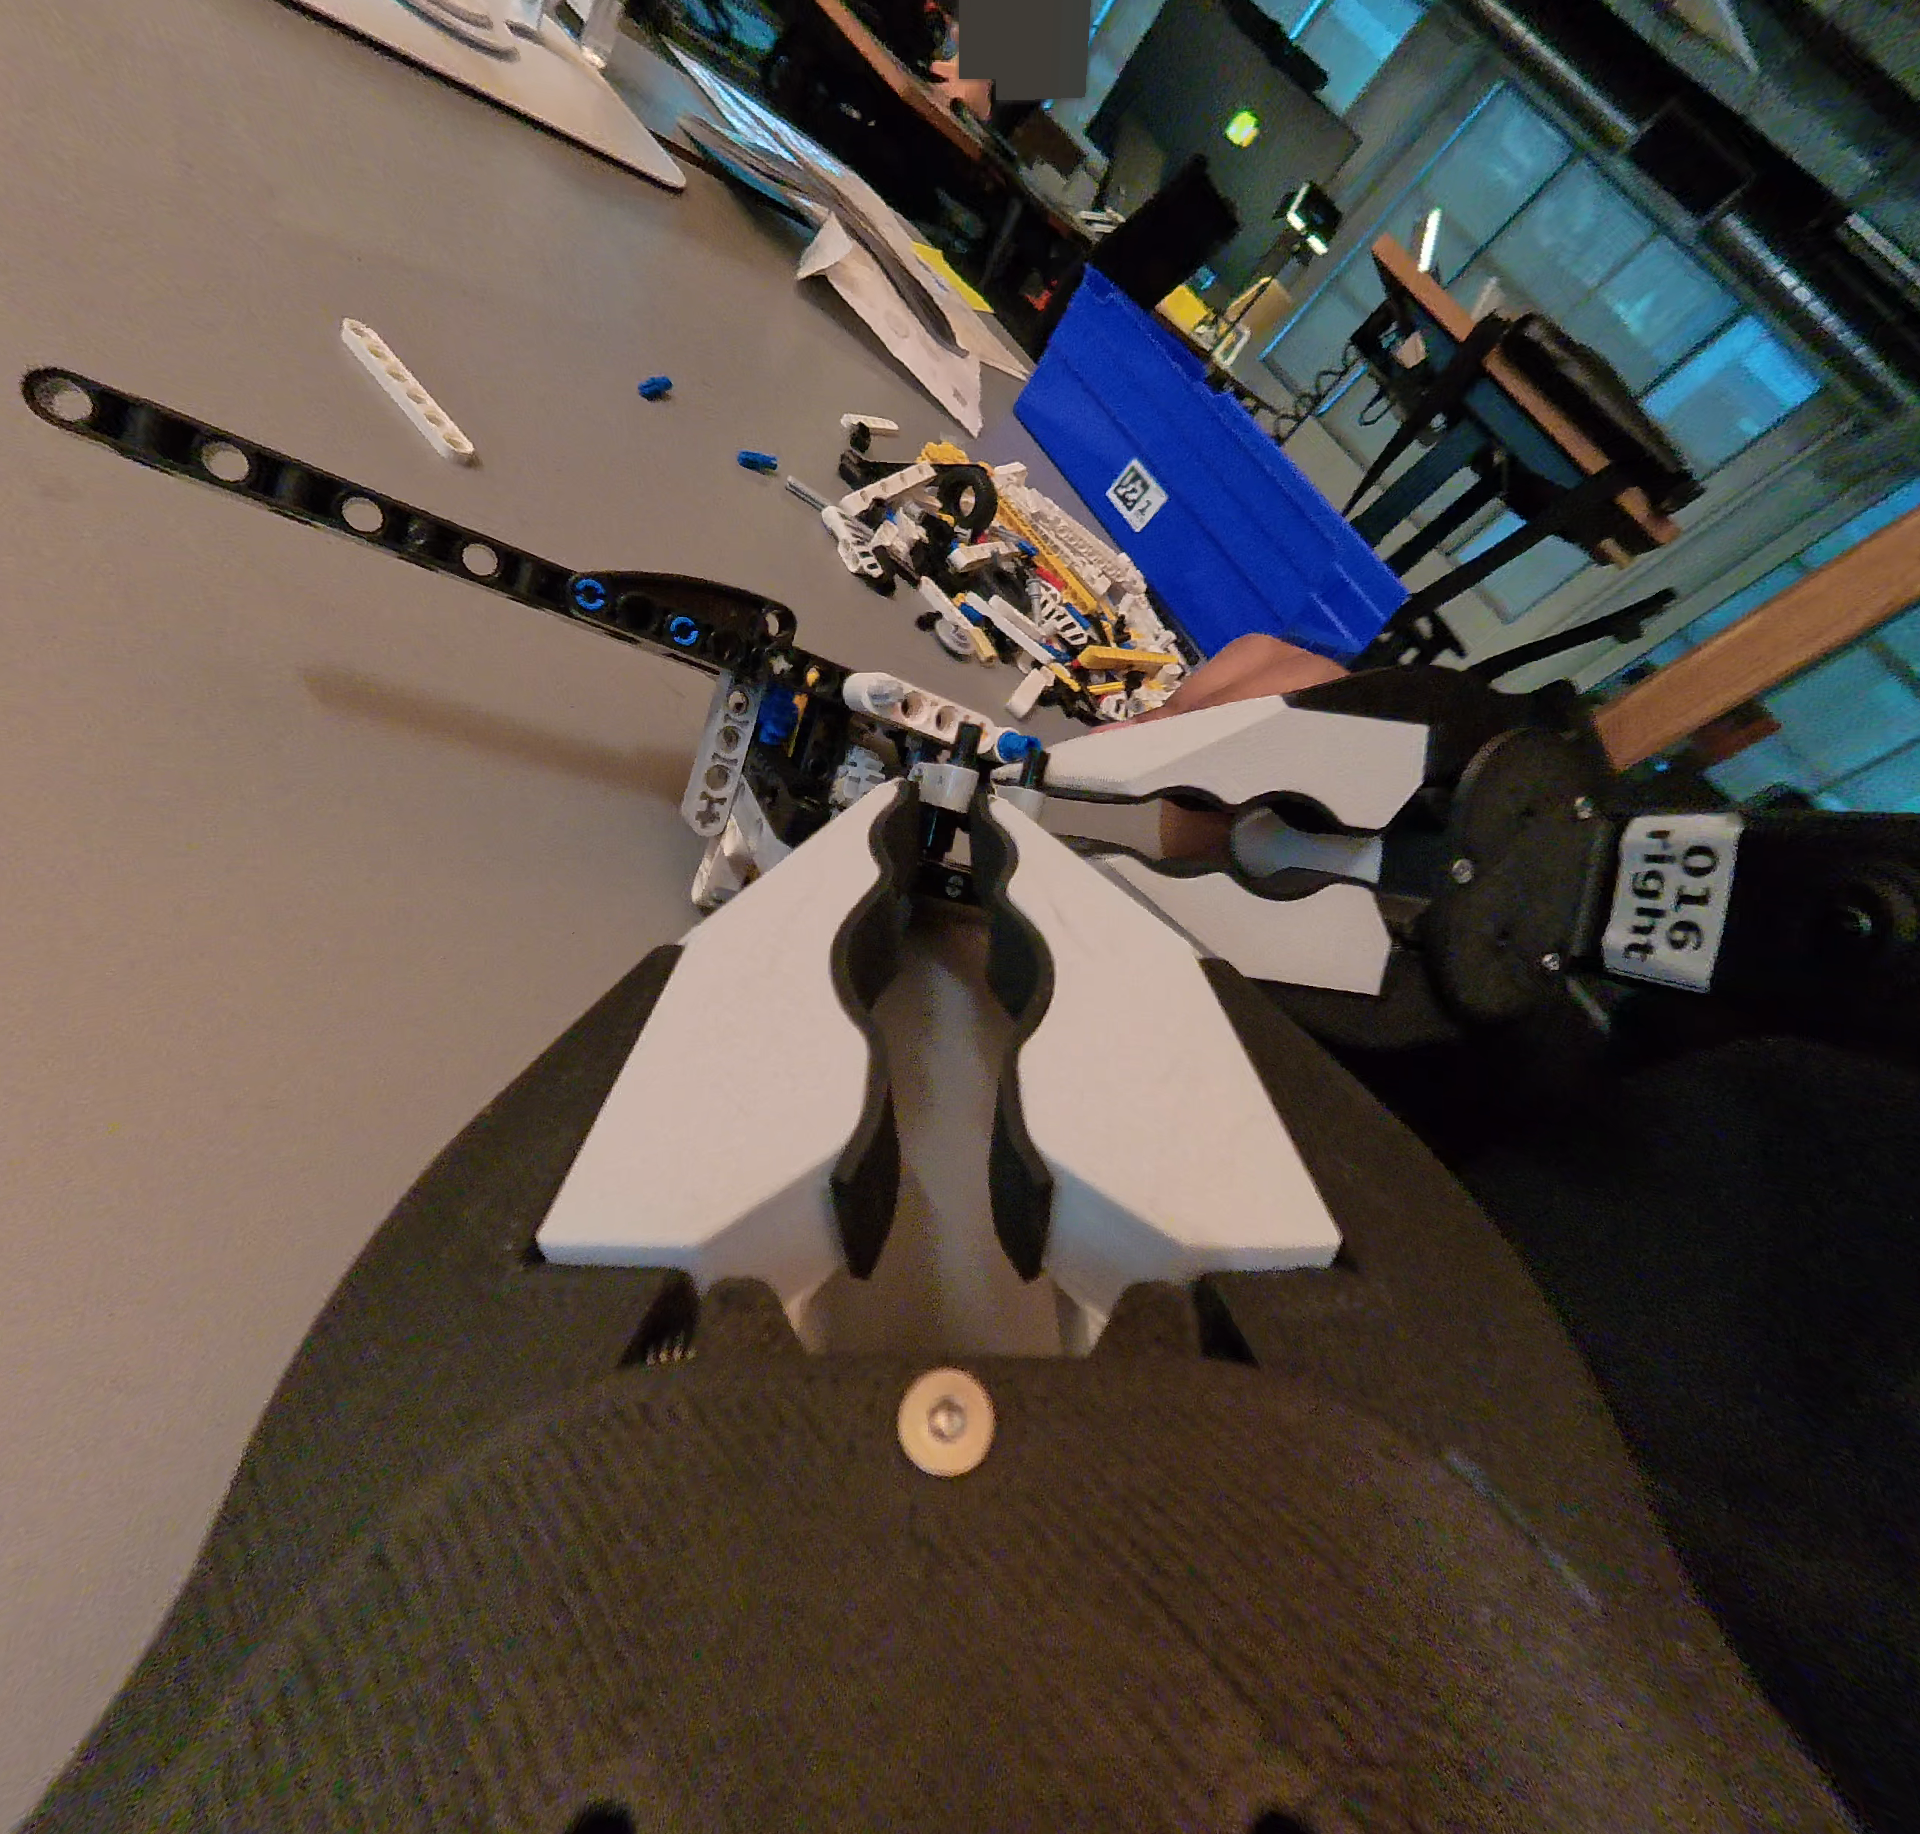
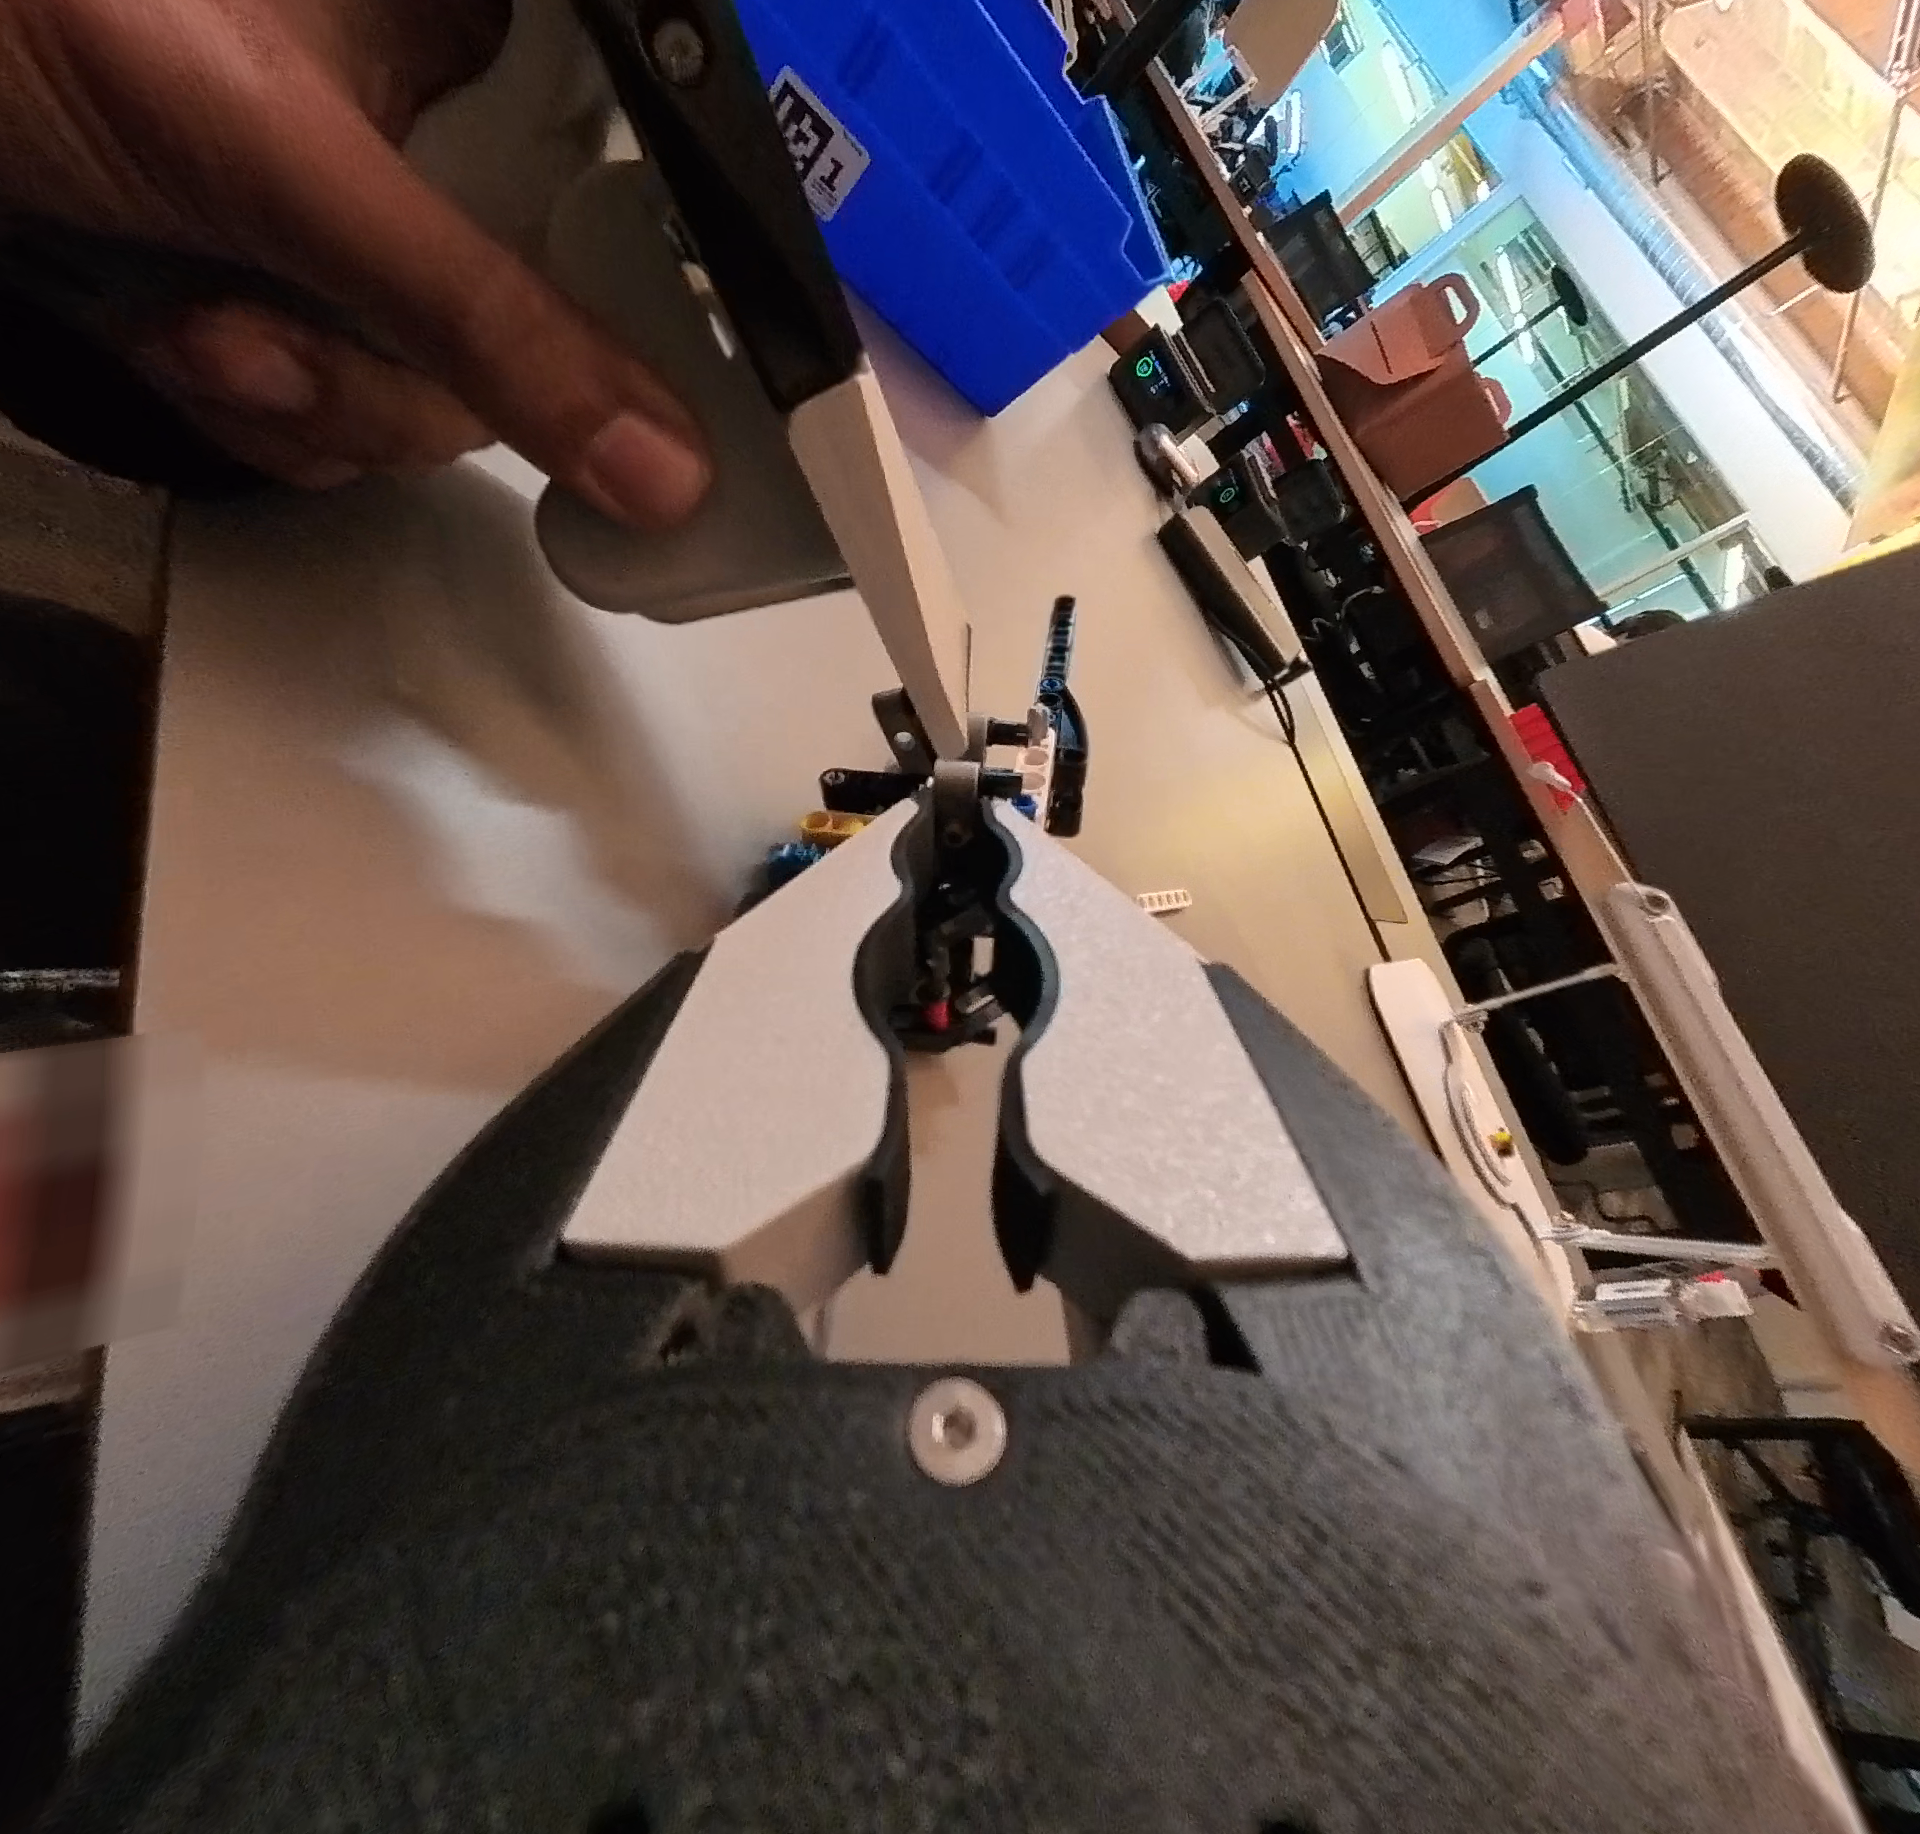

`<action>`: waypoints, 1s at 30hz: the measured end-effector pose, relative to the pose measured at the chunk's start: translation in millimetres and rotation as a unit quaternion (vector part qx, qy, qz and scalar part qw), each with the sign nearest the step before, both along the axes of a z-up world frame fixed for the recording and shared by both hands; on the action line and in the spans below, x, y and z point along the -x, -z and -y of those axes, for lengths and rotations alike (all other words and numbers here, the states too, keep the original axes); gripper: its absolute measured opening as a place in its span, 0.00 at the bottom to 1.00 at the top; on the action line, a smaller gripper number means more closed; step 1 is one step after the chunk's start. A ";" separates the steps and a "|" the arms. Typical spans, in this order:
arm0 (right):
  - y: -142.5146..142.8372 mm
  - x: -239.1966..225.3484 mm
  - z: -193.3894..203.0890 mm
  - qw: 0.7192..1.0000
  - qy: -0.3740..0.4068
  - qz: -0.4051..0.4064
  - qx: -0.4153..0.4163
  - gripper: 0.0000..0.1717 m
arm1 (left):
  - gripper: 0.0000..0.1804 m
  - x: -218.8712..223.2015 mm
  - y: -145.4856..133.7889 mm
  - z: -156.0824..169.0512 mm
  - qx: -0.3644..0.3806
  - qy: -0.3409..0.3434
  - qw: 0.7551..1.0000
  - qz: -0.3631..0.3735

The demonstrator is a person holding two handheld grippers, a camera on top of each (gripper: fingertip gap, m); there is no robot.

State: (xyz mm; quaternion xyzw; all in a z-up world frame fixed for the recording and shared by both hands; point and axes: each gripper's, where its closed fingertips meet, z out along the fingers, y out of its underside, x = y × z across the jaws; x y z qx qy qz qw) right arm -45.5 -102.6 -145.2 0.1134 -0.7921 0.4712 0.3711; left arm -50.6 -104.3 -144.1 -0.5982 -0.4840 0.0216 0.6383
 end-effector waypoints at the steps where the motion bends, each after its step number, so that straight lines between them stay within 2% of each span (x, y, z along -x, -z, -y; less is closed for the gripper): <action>1: 0.0 0.1 0.0 1.000 0.001 -0.001 -0.004 0.02 | 0.03 0.4 0.1 0.2 0.013 -0.006 1.000 -0.005; 4: -0.2 -0.8 2.0 1.000 0.000 0.014 -0.010 0.03 | 0.02 2.5 -0.6 1.9 0.078 -0.030 0.996 -0.034; 8: -1.5 0.9 5.0 1.000 0.009 0.018 -0.019 0.02 | 0.02 6.4 -1.5 5.4 0.183 -0.066 0.978 -0.079; 11: -0.5 3.3 4.4 1.000 0.013 0.023 -0.017 0.02 | 0.02 8.2 -0.9 5.8 0.222 -0.074 0.968 -0.094; 13: -0.5 3.8 2.4 0.999 0.010 0.028 -0.013 0.02 | 0.02 8.4 -0.7 3.6 0.214 -0.055 0.971 -0.093; 18: 0.7 -0.5 -0.1 1.000 -0.015 0.021 -0.018 0.02 | 0.03 6.9 -6.9 -1.8 0.139 -0.014 0.987 -0.083; 30: -1.1 2.2 0.4 1.000 -0.018 0.025 0.001 0.02 | 0.03 7.3 -2.8 -1.8 0.152 0.000 0.985 -0.076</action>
